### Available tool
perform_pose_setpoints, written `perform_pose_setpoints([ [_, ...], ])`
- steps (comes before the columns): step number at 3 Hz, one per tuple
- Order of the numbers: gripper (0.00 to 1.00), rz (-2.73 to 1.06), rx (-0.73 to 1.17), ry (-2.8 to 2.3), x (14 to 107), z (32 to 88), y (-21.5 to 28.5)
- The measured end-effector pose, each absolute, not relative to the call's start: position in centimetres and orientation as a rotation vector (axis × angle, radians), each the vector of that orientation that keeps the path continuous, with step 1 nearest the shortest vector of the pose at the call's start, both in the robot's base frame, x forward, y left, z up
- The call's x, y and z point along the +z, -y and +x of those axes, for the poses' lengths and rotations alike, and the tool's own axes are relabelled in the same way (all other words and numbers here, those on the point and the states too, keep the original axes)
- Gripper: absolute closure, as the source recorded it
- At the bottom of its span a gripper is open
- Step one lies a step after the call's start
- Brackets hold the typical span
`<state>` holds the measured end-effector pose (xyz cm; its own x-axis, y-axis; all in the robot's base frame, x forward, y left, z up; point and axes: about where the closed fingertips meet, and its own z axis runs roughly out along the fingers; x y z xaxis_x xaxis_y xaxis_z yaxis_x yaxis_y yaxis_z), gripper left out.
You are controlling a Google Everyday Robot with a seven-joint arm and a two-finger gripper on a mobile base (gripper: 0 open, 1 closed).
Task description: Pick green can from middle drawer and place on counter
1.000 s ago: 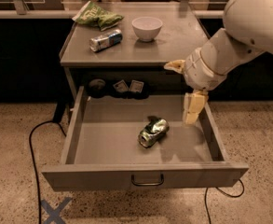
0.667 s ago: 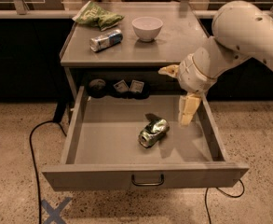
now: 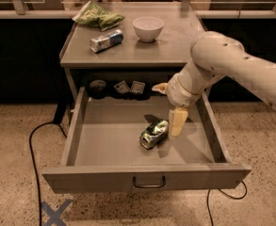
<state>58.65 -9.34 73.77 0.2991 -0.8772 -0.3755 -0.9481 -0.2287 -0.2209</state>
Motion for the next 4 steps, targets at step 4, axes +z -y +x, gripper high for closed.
perform_pose_setpoints([
  [4,0.00,-2.172,0.380,-1.614,67.1,59.1,4.7],
])
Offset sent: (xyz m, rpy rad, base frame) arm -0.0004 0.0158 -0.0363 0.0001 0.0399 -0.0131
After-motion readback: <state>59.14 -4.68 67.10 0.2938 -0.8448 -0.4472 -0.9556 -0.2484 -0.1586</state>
